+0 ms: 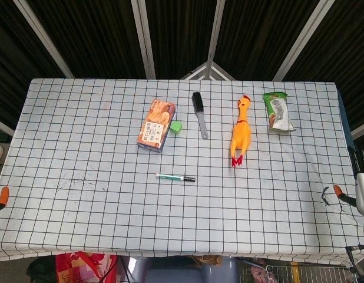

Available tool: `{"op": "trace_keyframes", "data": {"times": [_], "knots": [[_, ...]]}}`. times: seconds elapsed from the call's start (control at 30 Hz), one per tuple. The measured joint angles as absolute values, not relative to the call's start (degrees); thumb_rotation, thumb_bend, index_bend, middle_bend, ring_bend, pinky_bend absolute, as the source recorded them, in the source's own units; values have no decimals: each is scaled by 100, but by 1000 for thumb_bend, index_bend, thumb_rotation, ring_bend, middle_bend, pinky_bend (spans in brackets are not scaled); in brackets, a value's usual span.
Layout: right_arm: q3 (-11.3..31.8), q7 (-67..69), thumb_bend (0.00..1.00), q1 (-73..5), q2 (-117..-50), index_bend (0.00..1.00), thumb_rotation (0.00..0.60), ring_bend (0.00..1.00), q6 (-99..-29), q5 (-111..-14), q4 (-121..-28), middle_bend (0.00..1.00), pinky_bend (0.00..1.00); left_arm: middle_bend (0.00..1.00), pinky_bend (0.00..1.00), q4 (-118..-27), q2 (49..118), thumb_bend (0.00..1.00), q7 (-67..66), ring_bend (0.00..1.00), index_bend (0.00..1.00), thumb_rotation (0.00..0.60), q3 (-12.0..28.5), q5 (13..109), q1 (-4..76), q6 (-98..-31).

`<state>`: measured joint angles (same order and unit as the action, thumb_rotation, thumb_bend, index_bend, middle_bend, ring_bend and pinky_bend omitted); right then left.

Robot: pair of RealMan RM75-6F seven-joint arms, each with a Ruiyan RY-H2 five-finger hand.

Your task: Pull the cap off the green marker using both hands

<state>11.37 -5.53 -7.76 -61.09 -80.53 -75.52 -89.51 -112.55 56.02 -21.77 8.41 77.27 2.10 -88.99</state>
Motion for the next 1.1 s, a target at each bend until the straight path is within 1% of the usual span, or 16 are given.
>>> {"op": "trace_keyframes", "data": {"times": [0.3,0.57,0.73,0.83,1.1], "knots": [[1129,-706,246,-800,-6099,12,600,45,-8072,-7526,-9220,53,36,13,0,-11134,5738,560,-2039,0,44,600,771,7829,242,-8915],[1116,-1007,246,-883,-6136,88,600,42,-7983,-7395,-9501,50,35,11,0,-11181,5644,548,-2002,0,63,600,776,7827,280,-8899],[1105,-1139,246,-935,-6184,90,600,40,-7892,-7274,-9562,49,35,11,0,-11283,5638,518,-2097,0,74,600,763,7884,333,-8882],[1104,-1208,246,-973,-6200,91,600,40,-7847,-7215,-9586,49,36,11,0,-11340,5626,493,-2224,0,93,600,785,7846,392,-8836],[1071,-1285,246,-1005,-6263,91,600,40,-7835,-7177,-9570,49,36,32,0,-11536,5704,492,-2488,0,163,600,921,7671,682,-8608]]}}
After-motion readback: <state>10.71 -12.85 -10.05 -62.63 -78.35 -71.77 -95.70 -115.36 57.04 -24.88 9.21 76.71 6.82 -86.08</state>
